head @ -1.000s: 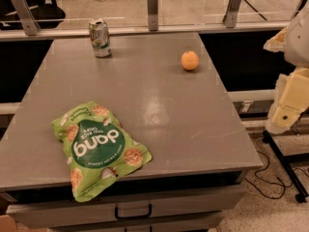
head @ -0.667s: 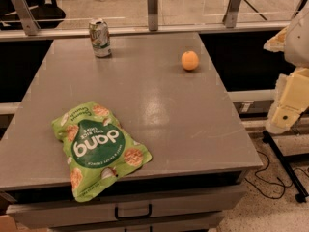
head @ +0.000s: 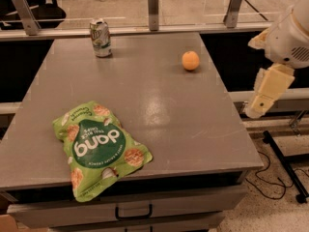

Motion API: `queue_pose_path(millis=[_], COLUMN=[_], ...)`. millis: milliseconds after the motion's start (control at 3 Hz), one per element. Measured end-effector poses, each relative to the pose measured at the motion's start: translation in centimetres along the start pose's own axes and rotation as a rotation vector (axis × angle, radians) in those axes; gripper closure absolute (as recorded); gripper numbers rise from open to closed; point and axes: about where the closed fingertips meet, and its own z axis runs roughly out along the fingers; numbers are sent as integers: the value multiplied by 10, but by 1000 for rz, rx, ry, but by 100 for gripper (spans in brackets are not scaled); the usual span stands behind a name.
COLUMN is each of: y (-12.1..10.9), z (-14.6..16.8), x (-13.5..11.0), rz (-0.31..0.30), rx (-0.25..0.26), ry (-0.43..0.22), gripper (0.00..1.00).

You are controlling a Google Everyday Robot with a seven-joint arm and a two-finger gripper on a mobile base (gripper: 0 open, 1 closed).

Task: Pick orange

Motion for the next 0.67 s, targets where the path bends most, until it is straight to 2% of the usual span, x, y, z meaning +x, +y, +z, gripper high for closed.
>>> queue_pose_path(millis=[667], y=[-89], z=[92], x=[-35], rz=[42], rx=[14], ry=[-193], gripper=[0])
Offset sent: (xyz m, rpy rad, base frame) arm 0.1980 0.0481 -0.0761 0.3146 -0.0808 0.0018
